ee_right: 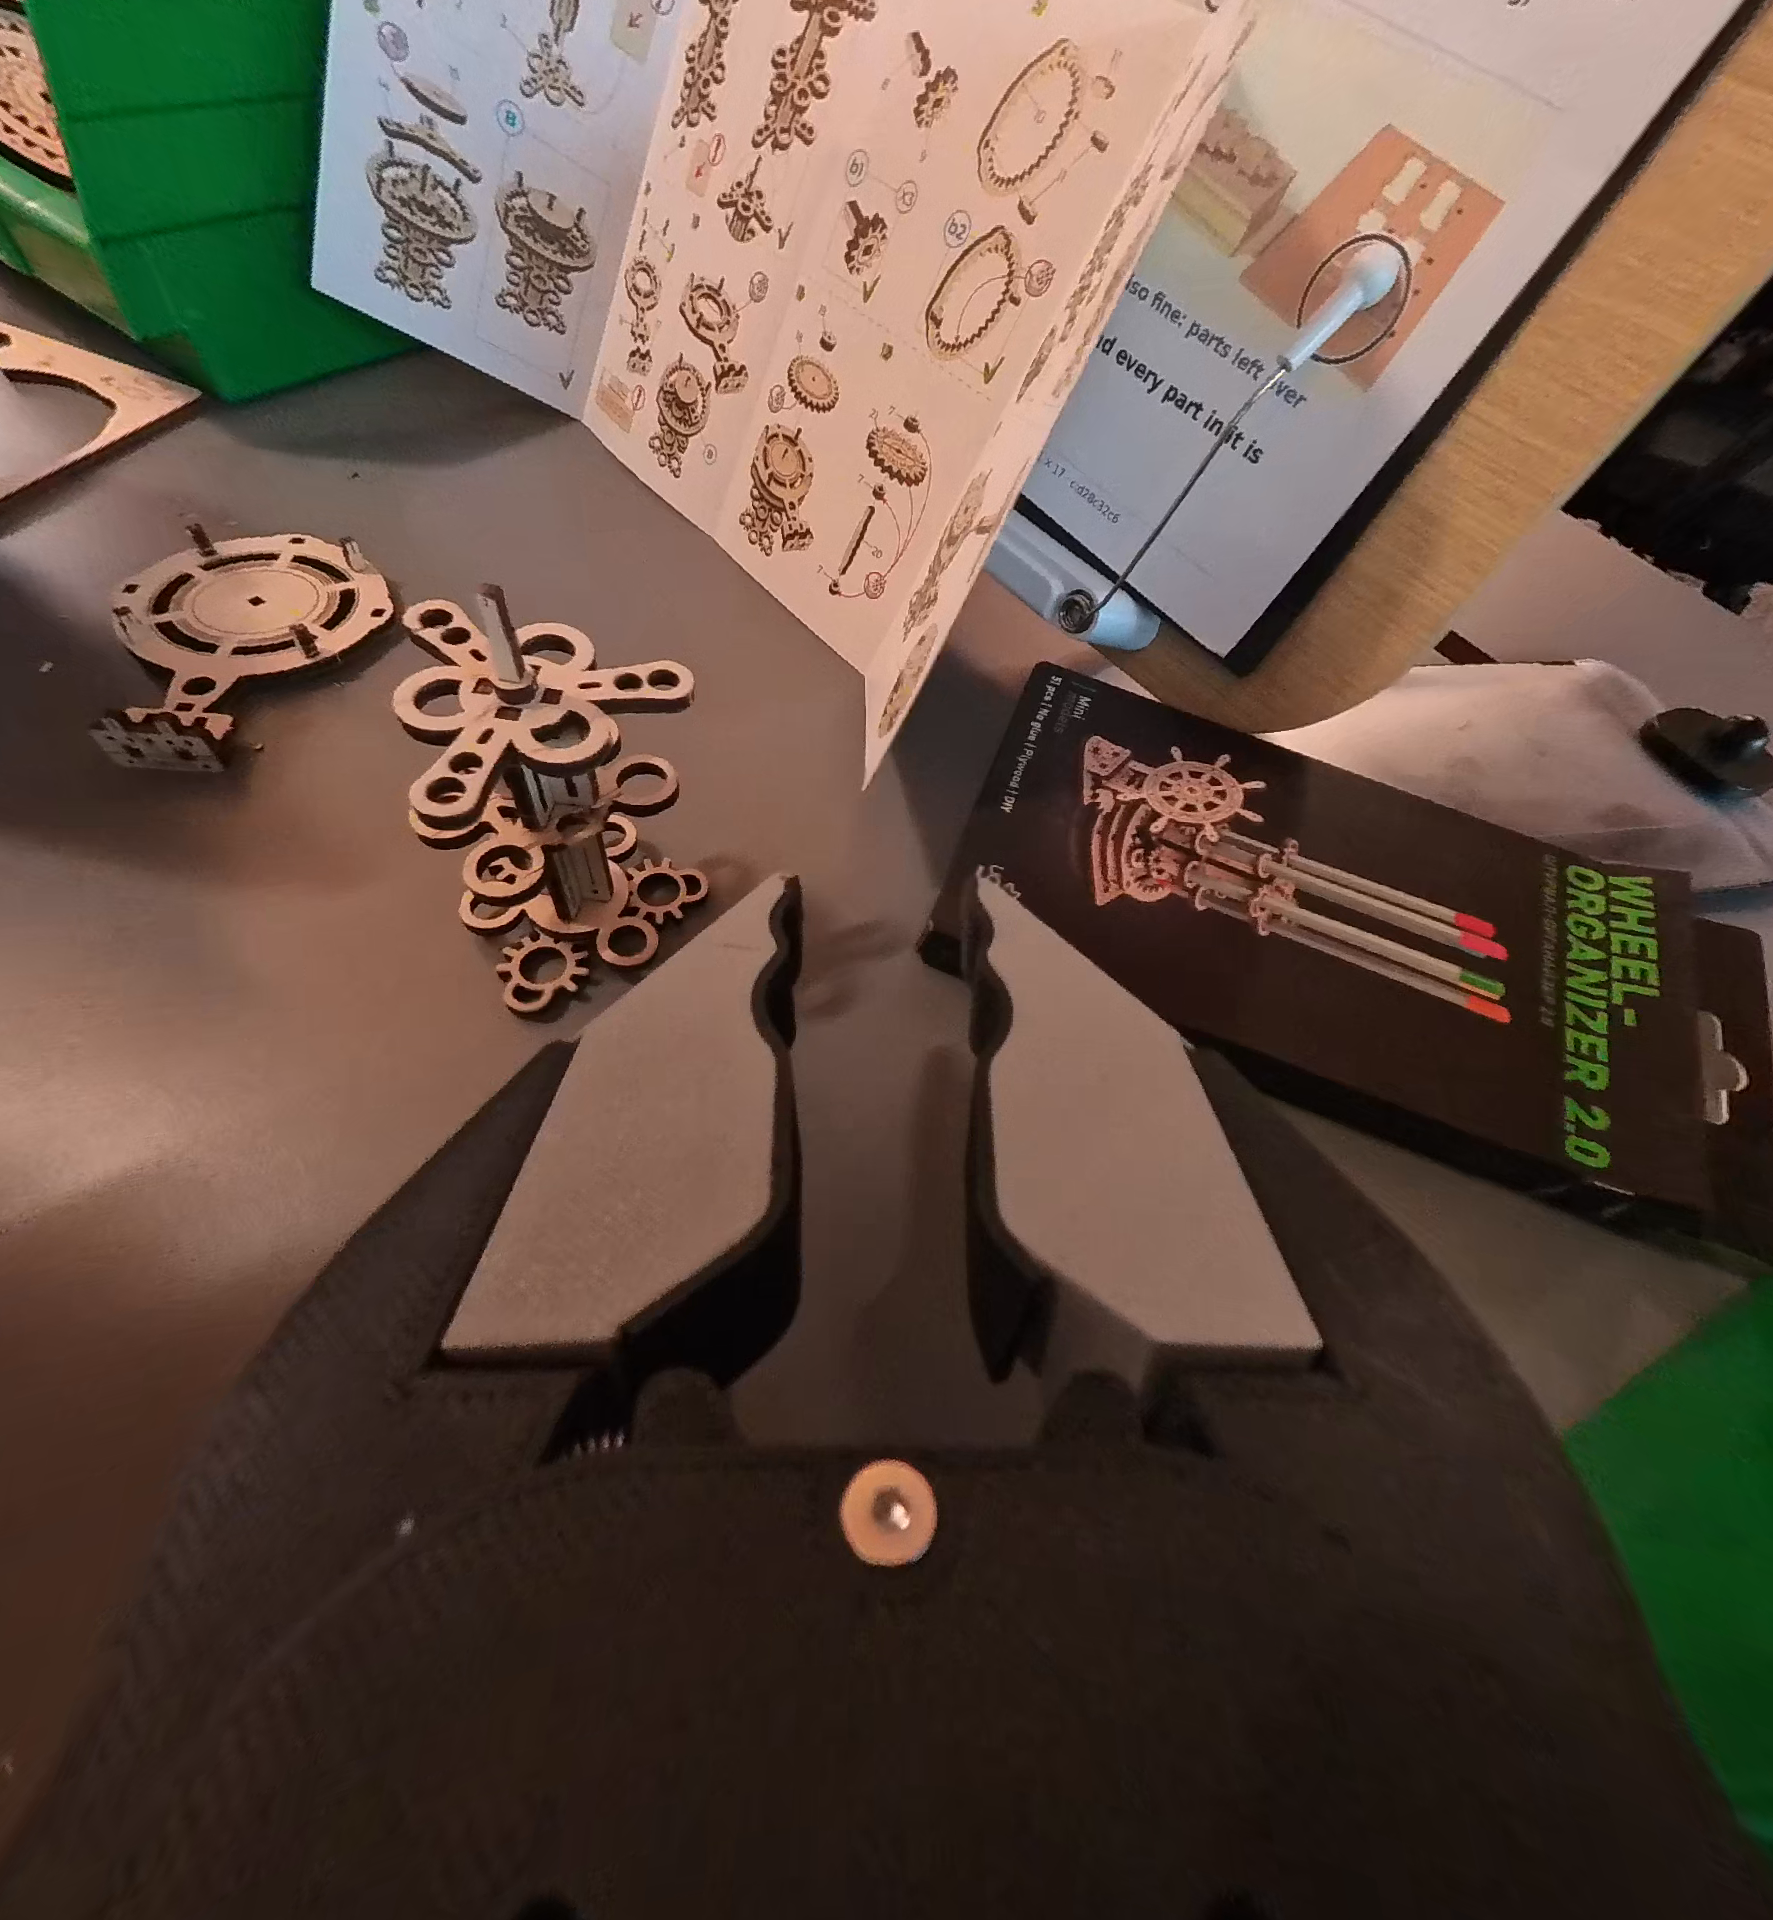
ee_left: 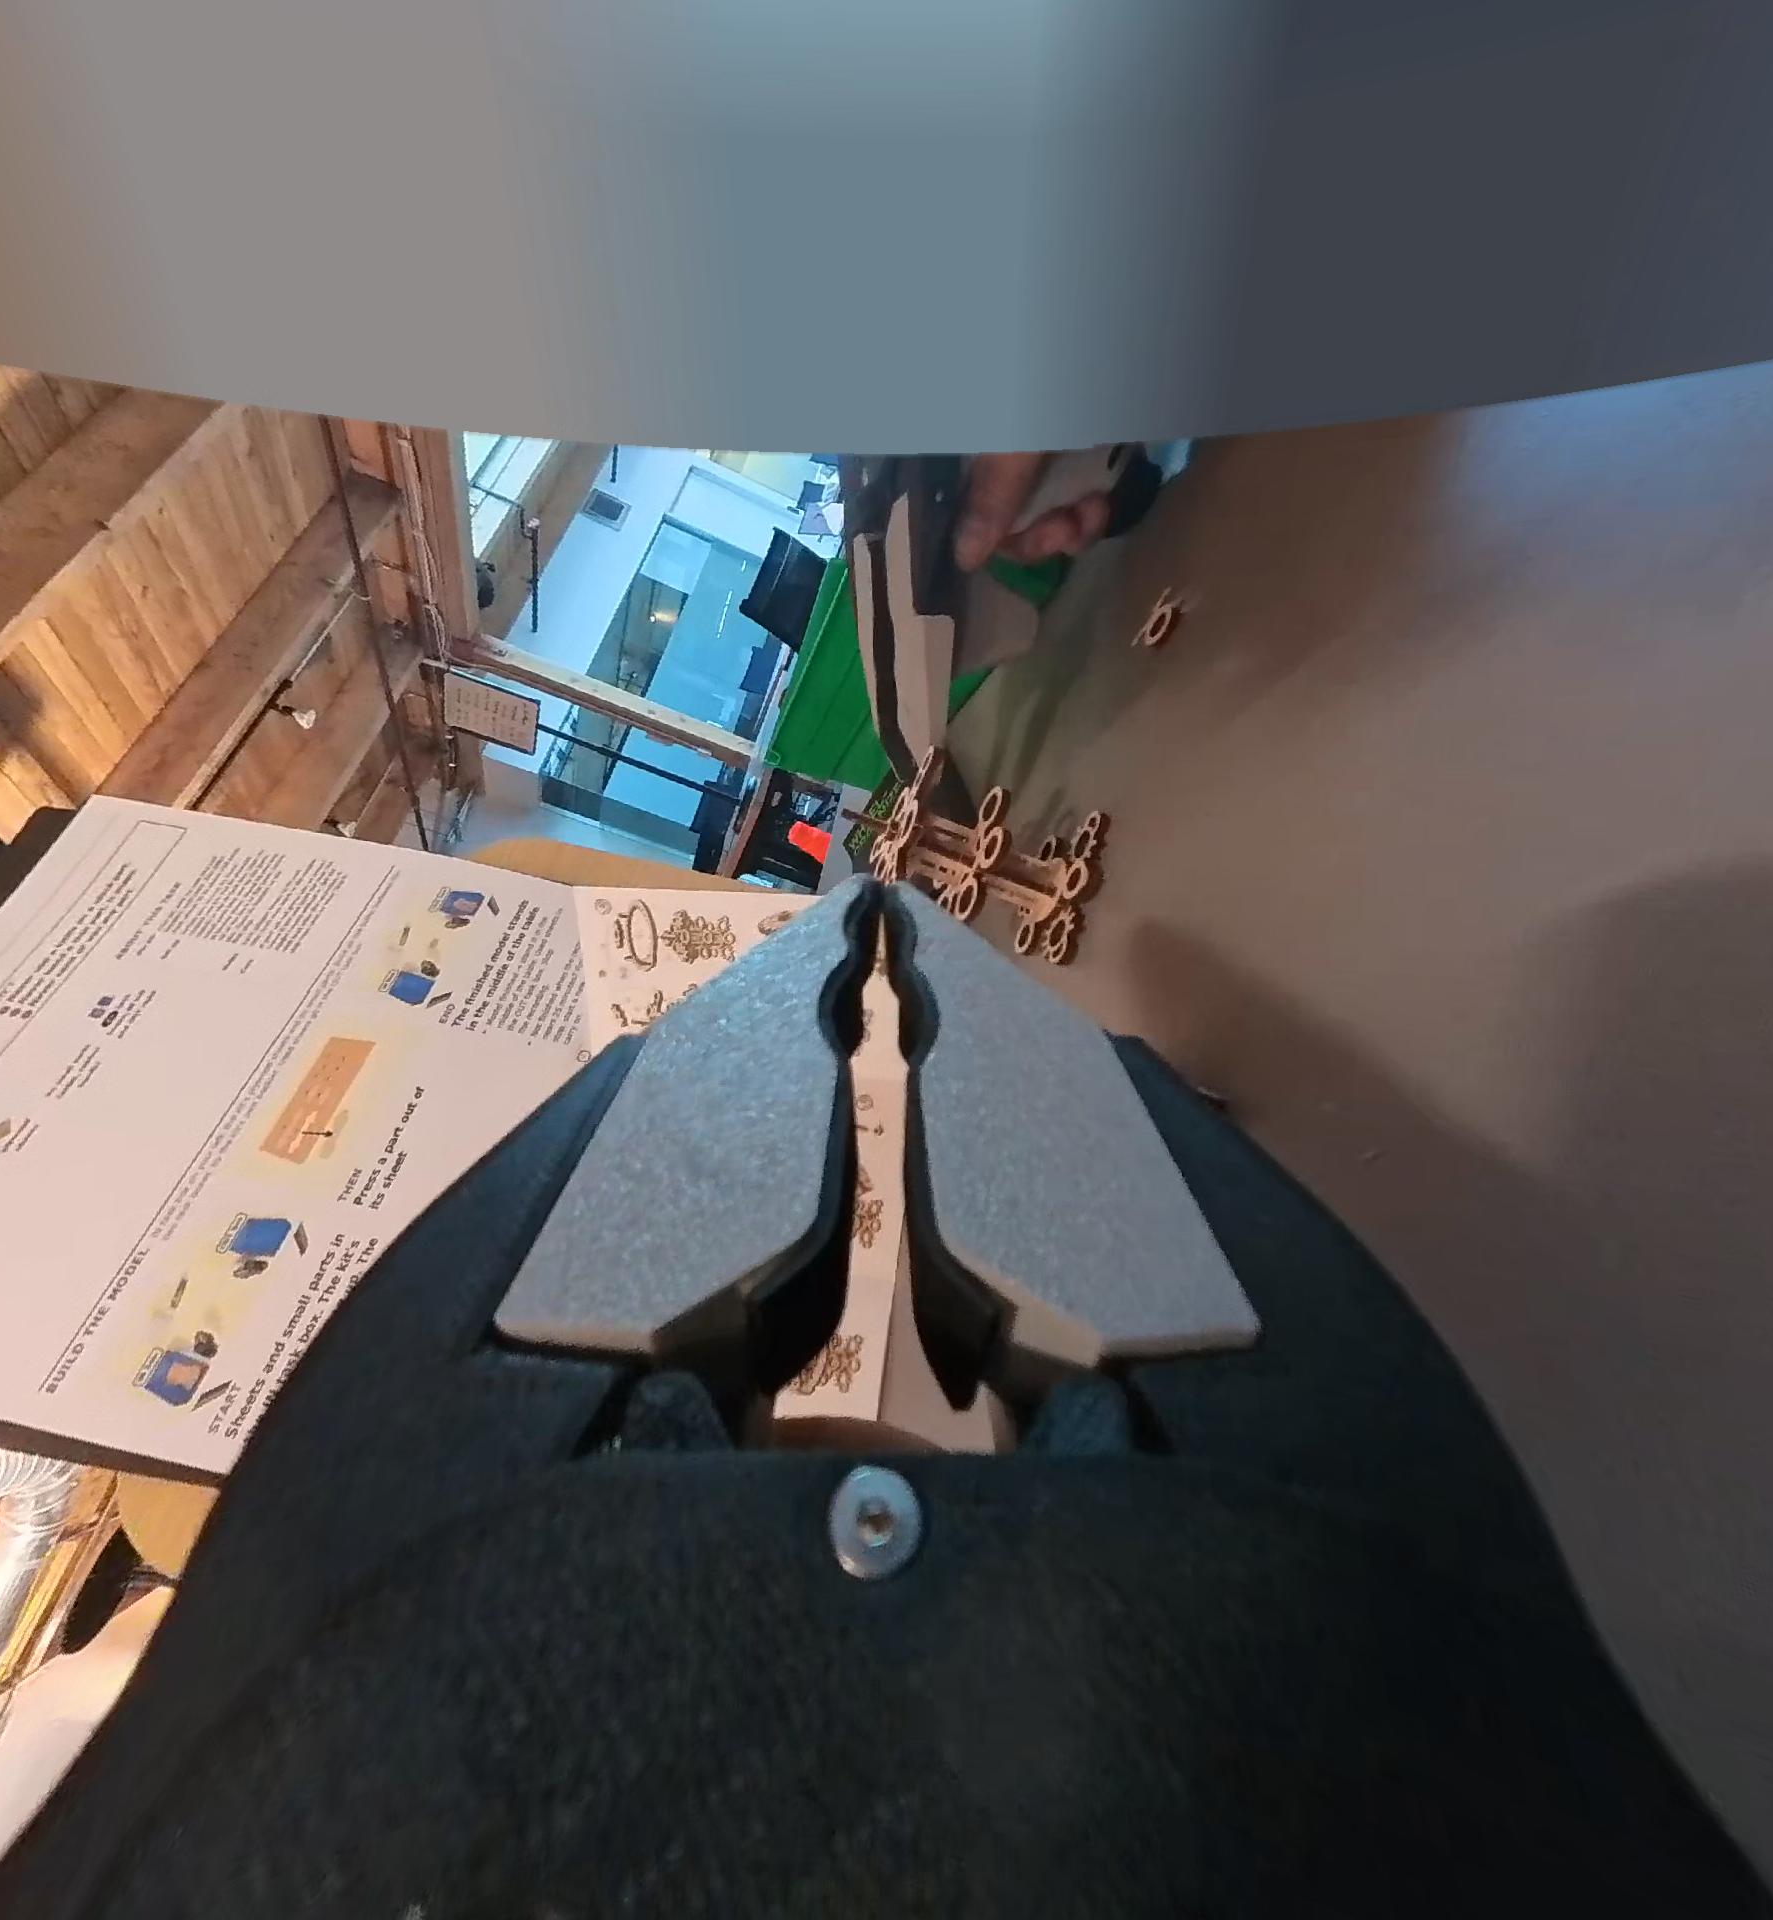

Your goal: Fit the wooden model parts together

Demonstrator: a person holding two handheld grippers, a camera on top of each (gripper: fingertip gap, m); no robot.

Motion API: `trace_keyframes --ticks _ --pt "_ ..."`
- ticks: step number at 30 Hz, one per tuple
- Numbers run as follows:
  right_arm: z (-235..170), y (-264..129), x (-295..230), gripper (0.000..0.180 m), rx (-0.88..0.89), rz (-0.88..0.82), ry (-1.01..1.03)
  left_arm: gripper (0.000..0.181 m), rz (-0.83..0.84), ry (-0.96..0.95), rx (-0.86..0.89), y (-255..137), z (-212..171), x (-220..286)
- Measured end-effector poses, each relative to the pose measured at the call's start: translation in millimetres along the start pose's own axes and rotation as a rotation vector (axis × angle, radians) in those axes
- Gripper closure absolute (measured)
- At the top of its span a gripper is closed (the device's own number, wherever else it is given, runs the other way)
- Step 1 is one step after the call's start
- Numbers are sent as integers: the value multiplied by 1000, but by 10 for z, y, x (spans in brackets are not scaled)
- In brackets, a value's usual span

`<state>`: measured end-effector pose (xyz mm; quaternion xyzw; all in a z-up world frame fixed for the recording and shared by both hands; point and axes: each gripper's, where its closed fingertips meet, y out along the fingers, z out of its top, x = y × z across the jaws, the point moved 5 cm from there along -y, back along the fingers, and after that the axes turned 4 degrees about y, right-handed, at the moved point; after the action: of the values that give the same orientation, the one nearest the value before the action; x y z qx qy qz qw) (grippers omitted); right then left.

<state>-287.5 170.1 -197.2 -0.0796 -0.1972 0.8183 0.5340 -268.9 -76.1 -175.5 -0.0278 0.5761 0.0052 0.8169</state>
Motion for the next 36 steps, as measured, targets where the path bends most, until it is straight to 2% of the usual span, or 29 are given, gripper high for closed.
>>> trace_keyframes --ticks 13,36 --pt "-26 55 -82 152 -42 22 -54 181 -37 -51 -43 52 -39 47" --pt "-34 69 -71 152 -51 61 -15 181 -89 -135 -71 74 -149 93"
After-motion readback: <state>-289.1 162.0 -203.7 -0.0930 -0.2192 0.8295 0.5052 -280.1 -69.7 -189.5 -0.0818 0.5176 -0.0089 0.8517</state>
